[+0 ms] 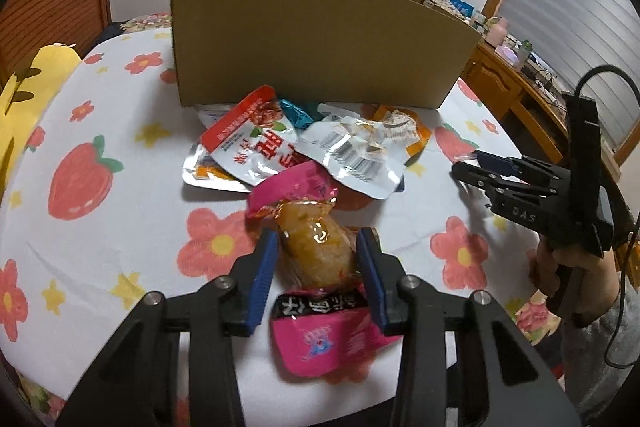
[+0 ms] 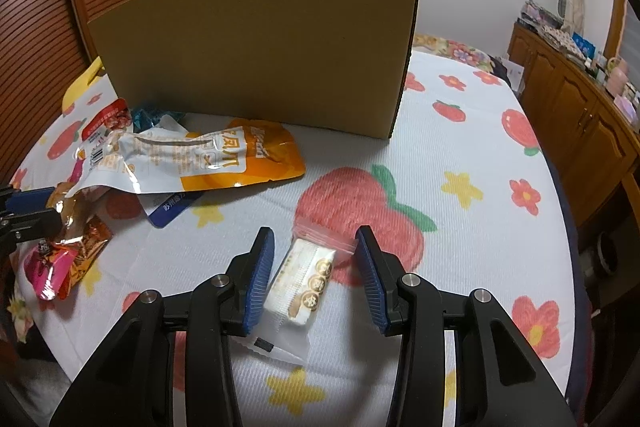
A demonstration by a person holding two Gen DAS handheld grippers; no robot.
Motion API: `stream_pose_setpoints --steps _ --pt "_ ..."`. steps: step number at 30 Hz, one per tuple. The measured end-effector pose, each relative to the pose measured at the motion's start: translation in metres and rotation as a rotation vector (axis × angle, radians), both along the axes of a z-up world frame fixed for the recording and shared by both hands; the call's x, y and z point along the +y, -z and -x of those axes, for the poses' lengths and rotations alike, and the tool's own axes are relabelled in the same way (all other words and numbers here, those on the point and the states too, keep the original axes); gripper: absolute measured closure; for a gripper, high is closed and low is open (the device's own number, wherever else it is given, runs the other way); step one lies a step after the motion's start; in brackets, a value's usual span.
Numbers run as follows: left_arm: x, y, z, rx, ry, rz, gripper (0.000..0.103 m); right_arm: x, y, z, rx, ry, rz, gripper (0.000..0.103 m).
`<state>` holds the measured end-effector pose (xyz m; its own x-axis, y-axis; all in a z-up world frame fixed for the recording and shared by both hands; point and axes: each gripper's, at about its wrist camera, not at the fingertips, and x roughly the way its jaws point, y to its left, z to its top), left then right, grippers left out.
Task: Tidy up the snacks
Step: 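Grasp the clear packet with the right tool while the left tool grasps the pink sausage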
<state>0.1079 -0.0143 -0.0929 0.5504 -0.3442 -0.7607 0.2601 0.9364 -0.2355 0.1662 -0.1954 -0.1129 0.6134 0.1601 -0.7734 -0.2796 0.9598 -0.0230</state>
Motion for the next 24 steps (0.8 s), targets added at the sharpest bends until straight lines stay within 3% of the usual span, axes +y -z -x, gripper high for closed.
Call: stream_pose_setpoints --steps 6,8,9,10,13,24 --pt "0.009 0.005 0.002 0.024 0.002 0.013 0.053 -0.007 -0.002 0.009 0.026 -0.007 -0.01 0.061" --pt "0.01 0.007 0.0 0.038 0.009 0.027 0.053 -0.011 -0.003 0.012 0.035 -0.007 -0.03 0.069" --pt "0.01 0.008 0.001 0.039 0.008 0.034 0.053 -0.014 -0.004 0.013 0.039 -0.003 -0.043 0.079" --pt "0.009 0.009 0.001 0.038 0.009 0.038 0.055 -0.015 -0.004 0.013 0.042 -0.002 -0.054 0.083" --pt "0.006 0.008 0.003 0.026 0.027 0.04 0.062 -0.015 -0.004 0.015 0.044 -0.012 -0.051 0.084" --pt "0.02 0.006 0.013 0.02 0.009 0.093 0.066 -0.009 -0.008 0.031 0.024 -0.024 -0.073 0.084"
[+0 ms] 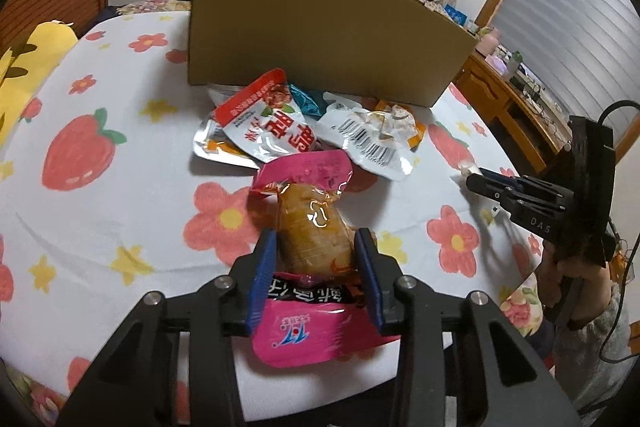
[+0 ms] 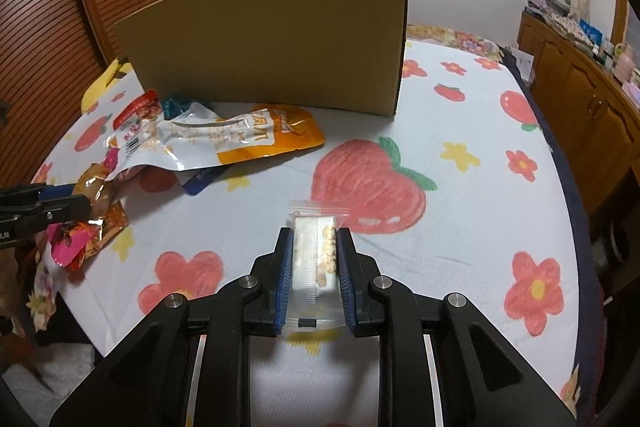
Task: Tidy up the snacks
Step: 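Grasp the clear packet with the right tool while the left tool grasps the pink sausage, then carry both snacks over the box and open both tools to release them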
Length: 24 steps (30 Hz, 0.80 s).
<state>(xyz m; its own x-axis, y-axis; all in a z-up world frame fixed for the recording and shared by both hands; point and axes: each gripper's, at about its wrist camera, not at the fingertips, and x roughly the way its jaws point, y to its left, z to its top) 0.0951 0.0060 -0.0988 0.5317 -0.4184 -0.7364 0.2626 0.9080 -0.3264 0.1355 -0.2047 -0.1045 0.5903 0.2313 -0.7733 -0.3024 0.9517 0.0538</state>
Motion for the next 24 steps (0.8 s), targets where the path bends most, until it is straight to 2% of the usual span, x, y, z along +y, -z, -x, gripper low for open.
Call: stream_pose_setpoints --steps 12,24 --pt "0.014 -0.028 0.011 -0.099 -0.024 -0.012 0.066 -0.002 -0.013 0.009 -0.036 0.007 -0.037 0.084" --pt "0.013 -0.057 0.011 -0.187 -0.027 -0.024 0.066 0.009 -0.05 0.015 -0.113 -0.02 -0.063 0.084"
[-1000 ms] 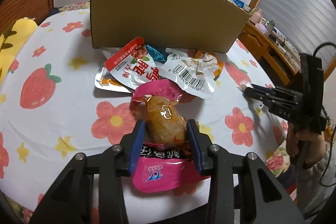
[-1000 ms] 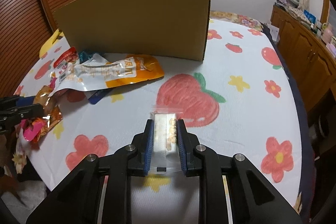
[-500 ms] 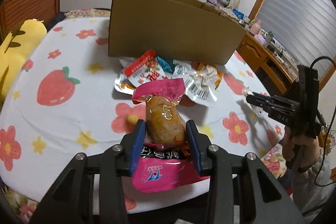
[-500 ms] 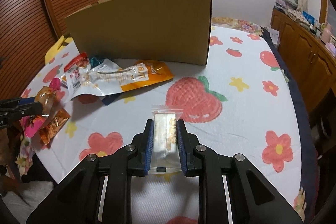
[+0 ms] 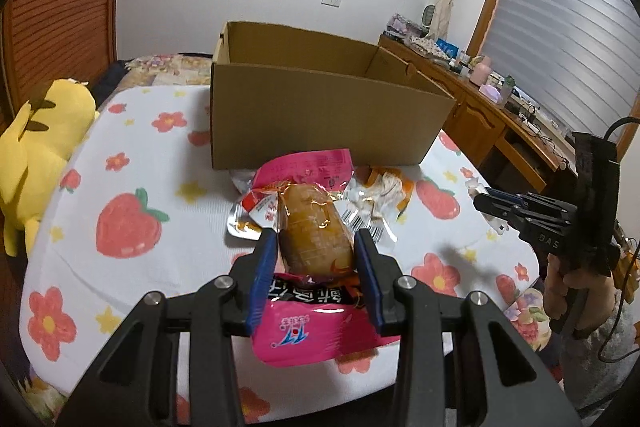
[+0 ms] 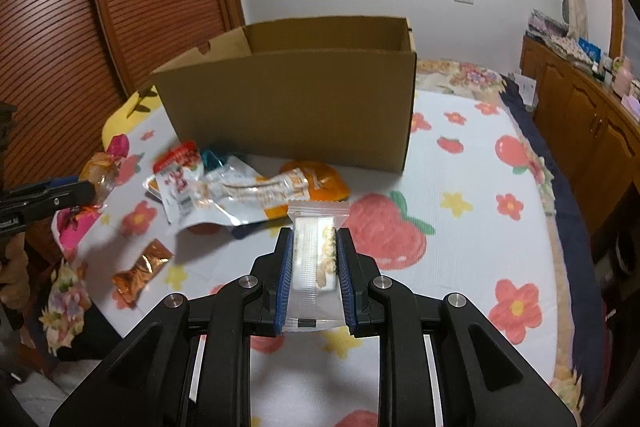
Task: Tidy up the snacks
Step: 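Carry both snacks over the box and open both tools to release them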
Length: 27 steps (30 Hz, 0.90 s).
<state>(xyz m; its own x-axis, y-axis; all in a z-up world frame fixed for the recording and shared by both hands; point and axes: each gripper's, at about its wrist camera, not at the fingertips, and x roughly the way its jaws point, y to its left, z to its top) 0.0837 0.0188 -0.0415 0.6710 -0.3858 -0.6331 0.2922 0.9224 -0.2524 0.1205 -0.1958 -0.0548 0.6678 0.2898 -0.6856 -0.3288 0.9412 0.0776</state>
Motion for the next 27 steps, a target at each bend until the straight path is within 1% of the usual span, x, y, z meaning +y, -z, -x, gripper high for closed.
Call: stream_pose_setpoints --steps 9,23,27 --pt "-0.002 -0.016 -0.009 -0.046 0.001 -0.003 0.066 0.005 -0.019 0.001 -0.039 -0.017 -0.006 0.084" --pt "-0.008 -0.06 -0.04 -0.143 -0.004 -0.037 0.066 0.019 -0.062 -0.016 -0.131 -0.046 0.015 0.084" --pt "-0.011 -0.074 -0.052 -0.164 -0.005 -0.049 0.066 0.019 -0.073 -0.028 -0.136 -0.056 -0.017 0.084"
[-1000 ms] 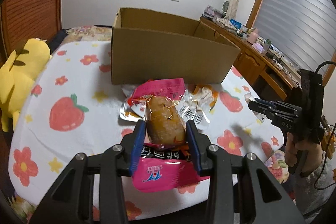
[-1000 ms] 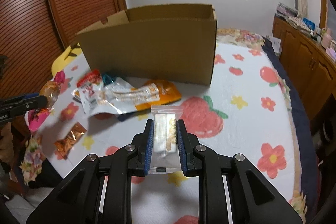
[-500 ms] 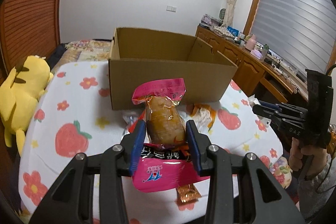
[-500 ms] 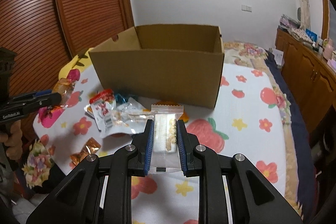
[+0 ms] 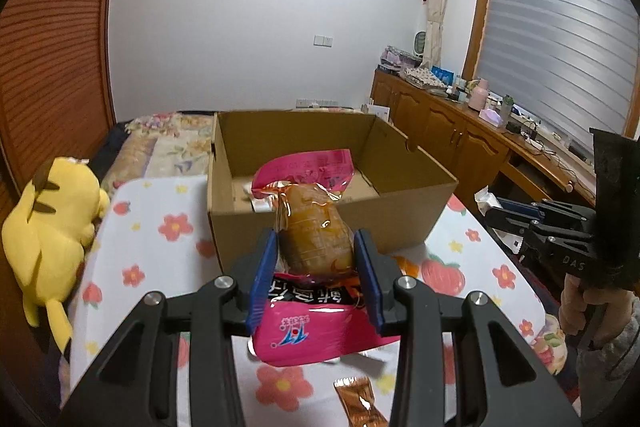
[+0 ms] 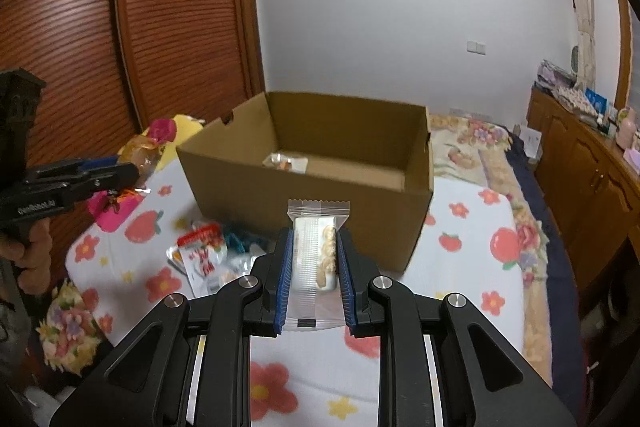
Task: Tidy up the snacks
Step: 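Carry both snacks over the box and open both tools to release them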
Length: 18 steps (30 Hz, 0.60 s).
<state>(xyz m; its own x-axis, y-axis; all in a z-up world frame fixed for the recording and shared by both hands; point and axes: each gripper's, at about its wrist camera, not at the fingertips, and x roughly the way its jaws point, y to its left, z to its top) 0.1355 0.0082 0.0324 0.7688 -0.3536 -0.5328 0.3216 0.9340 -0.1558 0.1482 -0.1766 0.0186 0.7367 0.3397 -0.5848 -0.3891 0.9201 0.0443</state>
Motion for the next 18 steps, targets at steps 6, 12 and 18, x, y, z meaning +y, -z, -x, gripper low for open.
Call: stream_pose_setpoints --steps 6,12,18 --pt "-0.005 -0.016 -0.014 -0.029 0.0 -0.028 0.066 0.005 -0.021 -0.015 -0.033 -0.004 -0.002 0.084" --pt "-0.01 -0.027 -0.026 -0.045 0.007 -0.044 0.065 0.004 -0.032 -0.033 -0.026 -0.015 -0.045 0.084" --pt "-0.016 -0.029 -0.049 -0.043 0.018 -0.047 0.065 0.003 -0.032 -0.052 -0.008 -0.01 -0.062 0.084"
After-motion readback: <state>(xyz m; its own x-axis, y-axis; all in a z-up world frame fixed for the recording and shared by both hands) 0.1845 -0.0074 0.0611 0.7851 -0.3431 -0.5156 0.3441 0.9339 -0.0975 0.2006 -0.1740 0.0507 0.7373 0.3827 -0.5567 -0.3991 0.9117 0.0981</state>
